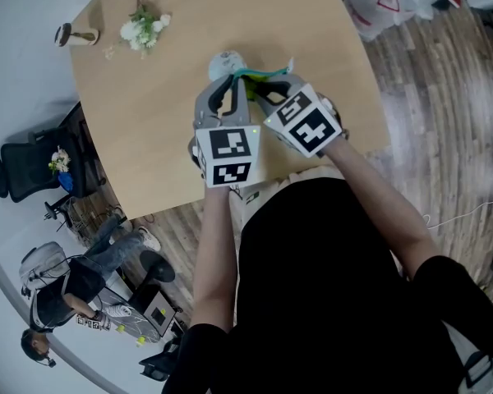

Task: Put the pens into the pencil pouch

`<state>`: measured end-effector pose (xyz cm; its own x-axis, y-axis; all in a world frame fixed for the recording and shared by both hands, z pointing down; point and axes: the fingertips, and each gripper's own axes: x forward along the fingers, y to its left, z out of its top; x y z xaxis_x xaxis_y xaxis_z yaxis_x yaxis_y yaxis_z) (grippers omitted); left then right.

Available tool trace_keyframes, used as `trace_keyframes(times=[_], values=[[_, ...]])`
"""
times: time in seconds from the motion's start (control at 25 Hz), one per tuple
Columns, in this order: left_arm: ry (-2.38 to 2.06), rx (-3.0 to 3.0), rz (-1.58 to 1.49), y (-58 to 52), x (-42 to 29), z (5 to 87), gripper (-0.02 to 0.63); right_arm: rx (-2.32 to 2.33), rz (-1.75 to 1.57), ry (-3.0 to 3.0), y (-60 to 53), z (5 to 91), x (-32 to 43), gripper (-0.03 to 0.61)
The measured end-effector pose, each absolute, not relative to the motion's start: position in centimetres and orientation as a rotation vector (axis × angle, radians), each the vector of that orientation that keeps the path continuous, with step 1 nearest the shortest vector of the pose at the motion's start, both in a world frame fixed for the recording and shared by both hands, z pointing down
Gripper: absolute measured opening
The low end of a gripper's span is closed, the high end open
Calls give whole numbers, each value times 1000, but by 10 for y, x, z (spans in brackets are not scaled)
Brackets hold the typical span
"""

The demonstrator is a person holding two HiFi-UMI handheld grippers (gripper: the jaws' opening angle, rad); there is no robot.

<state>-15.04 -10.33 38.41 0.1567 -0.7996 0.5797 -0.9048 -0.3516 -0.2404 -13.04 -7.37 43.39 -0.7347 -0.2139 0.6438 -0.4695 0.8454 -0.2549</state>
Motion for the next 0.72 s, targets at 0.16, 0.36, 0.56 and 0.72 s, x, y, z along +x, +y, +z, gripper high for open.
trace_keyframes(times=[0.16,0.36,0.56,0.72], values=[[-1683,2262,965,-103,-151,385,25,500,537,-2406,-73,433,-130,52],[-1683,2264,966,-102,-148,385,25,508,536,-2415,-72,429,-126,60],[-1691,2261,965,-104,-149,384,25,527,534,-2417,-74,424,-118,60],[-1706,2258,962,-106,-152,380,25,557,543,-2429,-76,417,-108,59]])
